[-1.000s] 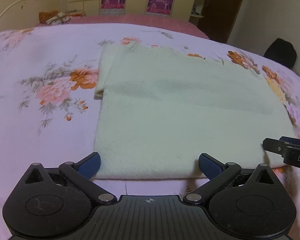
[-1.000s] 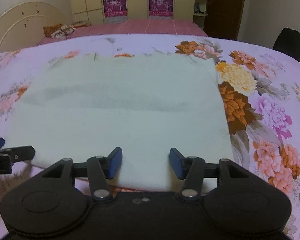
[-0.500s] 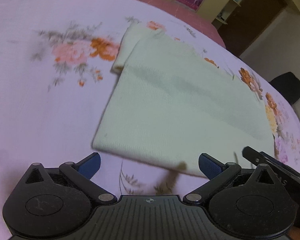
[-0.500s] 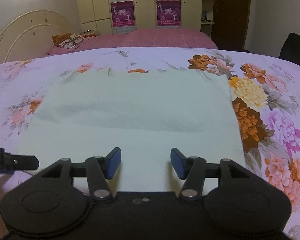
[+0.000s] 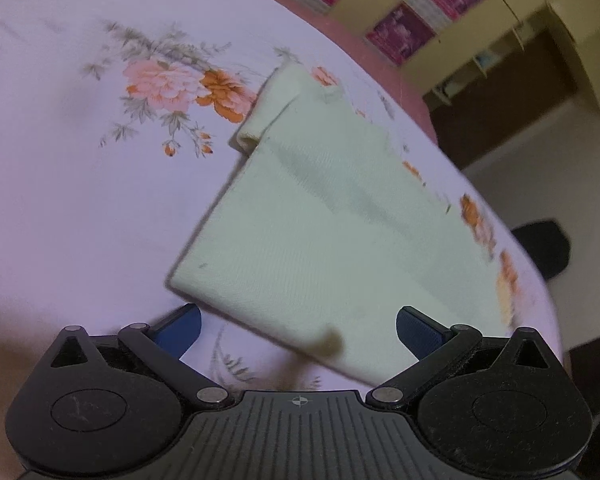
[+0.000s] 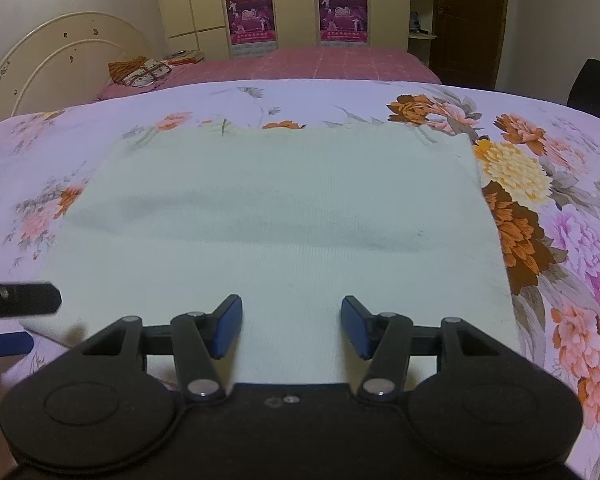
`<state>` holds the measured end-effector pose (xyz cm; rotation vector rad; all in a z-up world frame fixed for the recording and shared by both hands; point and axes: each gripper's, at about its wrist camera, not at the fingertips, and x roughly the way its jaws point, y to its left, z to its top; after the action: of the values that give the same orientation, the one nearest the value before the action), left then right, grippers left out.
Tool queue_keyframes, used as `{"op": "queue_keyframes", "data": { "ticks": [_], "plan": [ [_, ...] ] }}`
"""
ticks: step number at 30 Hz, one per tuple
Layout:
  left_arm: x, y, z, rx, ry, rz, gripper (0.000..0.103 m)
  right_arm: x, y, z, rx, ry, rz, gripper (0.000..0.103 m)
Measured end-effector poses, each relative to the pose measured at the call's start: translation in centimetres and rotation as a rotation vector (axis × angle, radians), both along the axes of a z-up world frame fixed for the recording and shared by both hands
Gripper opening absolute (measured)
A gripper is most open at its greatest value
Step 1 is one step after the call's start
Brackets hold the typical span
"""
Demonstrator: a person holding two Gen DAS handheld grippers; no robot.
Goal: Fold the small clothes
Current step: 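Grasp the side edge of the folded sweater with the left gripper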
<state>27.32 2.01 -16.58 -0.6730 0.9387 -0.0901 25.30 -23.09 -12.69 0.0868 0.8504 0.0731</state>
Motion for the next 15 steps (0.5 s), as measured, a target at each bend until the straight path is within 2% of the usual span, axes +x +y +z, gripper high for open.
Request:
{"op": "queue_keyframes", "data": {
  "ticks": [1, 3, 15],
  "plan": [
    [0.0, 0.1, -0.1, -0.033, 0.0, 0.01, 0.09, 0.0, 0.0, 0.0, 0.0, -0.002, 0.002, 0.054],
    [0.3, 0.1, -0.6, -0.081, 0.014, 0.015, 0.078, 0.0, 0.1, 0.0, -0.001, -0.004, 0.007, 0.054],
    [3.8, -0.1, -2.0, -0.121, -0.106, 0.081, 0.078, 1.9, 0.6, -0.3, -0.01, -0.02, 0.03, 0.054]
  ]
}}
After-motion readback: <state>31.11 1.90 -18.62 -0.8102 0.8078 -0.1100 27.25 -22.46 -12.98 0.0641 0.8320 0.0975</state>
